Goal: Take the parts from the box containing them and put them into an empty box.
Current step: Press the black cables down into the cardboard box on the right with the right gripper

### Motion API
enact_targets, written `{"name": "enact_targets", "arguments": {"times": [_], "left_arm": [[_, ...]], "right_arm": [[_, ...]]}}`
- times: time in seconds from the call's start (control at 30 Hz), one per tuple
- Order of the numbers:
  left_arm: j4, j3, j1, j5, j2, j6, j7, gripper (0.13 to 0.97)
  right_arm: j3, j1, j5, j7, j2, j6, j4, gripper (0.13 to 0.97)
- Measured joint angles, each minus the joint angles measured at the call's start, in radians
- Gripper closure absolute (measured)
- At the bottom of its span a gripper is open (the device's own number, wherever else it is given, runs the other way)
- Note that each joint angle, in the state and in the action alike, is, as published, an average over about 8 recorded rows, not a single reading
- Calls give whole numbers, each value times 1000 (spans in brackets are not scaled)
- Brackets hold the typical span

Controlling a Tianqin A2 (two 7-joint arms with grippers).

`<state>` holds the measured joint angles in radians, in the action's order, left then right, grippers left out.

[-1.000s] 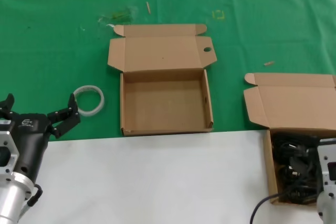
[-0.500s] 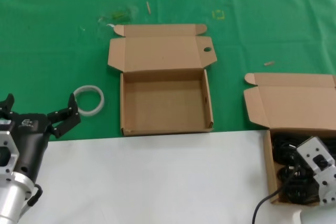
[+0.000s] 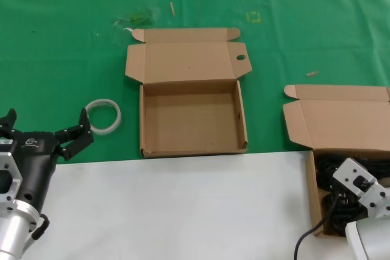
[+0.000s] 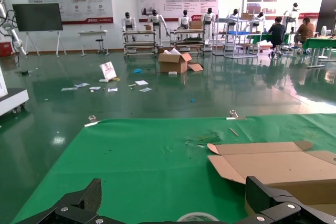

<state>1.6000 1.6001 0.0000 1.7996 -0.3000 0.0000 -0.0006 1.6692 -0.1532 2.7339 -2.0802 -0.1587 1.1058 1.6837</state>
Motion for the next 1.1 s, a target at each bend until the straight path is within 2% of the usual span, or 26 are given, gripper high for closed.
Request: {"name": "enact_targets", "arguments": {"times": [0.33,0.63,0.93,1.1], "left_arm": [[0,0,0,0,0,0,0,132],[0,0,0,0,0,0,0,132],[0,0,0,0,0,0,0,132],[0,0,0,0,0,0,0,132]], "right_arm": [[-7,-17,-6,-26,0,-9,-14,144],[-10,-18,-16,-28,0,-12,-19,223],[-10,-20,-20,-31,0,-17,-27,368],[-9,-23,-24,-31,0,-21,-35,498]]}}
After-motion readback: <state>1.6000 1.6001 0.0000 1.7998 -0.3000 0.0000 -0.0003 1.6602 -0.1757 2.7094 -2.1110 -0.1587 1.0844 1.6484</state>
